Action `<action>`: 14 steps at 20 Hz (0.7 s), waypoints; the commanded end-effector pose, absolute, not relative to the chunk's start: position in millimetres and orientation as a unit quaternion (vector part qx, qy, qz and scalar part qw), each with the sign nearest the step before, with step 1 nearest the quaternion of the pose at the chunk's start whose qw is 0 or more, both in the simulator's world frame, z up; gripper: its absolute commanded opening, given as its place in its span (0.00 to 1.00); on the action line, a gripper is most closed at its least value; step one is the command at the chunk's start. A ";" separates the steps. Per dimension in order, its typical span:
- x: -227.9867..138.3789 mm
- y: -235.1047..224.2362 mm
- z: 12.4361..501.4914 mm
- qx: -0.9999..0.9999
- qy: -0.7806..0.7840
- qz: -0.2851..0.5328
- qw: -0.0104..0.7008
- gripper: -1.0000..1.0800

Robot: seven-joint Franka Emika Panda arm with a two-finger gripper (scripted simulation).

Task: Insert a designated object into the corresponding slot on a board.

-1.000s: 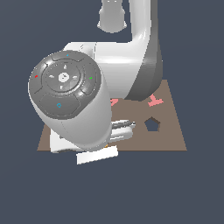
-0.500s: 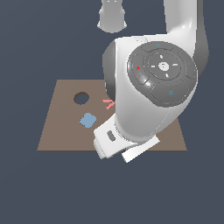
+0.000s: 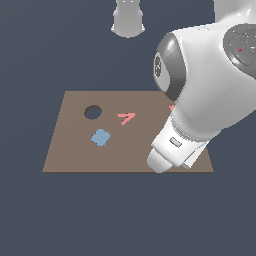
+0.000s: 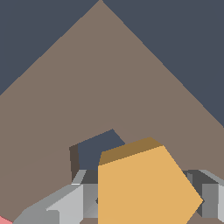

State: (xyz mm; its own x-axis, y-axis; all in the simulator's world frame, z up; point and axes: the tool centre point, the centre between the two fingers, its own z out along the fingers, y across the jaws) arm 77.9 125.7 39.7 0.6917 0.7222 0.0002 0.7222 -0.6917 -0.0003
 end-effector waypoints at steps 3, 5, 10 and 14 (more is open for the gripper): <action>66.8 139.6 40.4 -0.907 -0.421 0.000 0.000 0.00; 64.1 142.8 40.5 -0.904 -0.428 0.000 0.000 0.00; 63.3 144.0 39.7 -0.903 -0.429 0.000 0.000 0.00; 62.5 143.8 31.0 -0.903 -0.431 0.001 0.000 0.00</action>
State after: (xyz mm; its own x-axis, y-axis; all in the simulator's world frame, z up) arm 62.9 143.9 34.2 0.6301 0.7765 -0.0005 0.7765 -0.6301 -0.0002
